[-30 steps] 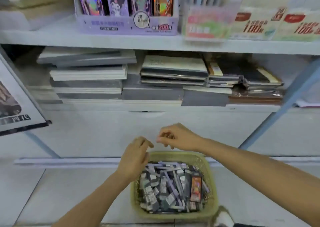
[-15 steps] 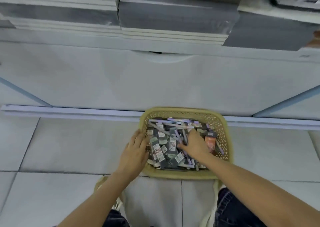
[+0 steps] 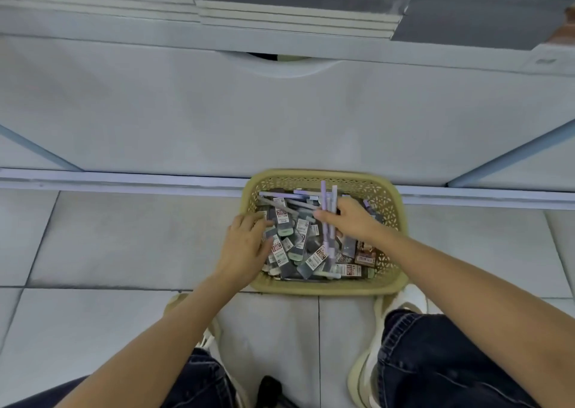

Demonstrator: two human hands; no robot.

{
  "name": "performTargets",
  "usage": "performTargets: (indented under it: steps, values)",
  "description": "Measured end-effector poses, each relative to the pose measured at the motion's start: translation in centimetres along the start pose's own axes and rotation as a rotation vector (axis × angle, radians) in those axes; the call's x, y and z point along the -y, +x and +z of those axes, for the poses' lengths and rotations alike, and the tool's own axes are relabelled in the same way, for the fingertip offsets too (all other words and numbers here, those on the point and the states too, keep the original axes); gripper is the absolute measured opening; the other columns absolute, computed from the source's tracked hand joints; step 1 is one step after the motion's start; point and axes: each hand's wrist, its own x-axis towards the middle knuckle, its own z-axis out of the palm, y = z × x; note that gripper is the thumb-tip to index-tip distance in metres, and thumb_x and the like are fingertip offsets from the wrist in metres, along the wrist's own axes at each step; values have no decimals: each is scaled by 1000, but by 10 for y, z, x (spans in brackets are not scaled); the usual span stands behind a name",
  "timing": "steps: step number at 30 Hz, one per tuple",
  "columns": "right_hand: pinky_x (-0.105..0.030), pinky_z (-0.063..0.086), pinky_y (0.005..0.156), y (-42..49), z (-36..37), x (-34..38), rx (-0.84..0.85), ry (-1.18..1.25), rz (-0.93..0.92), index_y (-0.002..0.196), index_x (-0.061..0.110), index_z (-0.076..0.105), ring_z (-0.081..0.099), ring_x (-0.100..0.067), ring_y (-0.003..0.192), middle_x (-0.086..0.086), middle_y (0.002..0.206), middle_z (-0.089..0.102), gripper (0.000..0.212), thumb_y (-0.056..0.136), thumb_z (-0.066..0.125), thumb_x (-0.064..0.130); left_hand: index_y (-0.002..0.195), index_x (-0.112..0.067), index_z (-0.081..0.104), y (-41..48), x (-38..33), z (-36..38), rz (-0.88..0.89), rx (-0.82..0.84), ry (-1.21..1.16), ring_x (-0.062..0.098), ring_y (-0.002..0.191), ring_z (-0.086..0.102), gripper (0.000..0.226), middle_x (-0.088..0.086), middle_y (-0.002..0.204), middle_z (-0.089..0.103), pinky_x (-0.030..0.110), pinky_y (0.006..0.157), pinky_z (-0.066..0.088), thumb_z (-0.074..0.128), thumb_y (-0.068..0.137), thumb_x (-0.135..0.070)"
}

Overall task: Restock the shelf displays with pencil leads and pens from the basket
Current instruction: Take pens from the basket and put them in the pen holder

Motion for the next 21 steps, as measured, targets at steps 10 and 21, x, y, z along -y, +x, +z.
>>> performTargets:
  steps: [10,21]
  values:
    - [-26,53,76,-9,26,64,172,344,-134,90,4,72,68,-14,79,-13,88,73,28,90,67,31,104,-6,53,12,-41,-2,-357,345,-1199,8,48,42,8,-6,57,45,23,49,42,54,97,-8]
    - [-37,38,102,49,27,17,-31,-266,-76,136,14,48,45,-23,126,-6,136,51,61,86,69,41,69,-18,37,11,4,-19,-580,20,-1074,9,42,24,39,-4,54,30,19,37,24,53,97,-39]
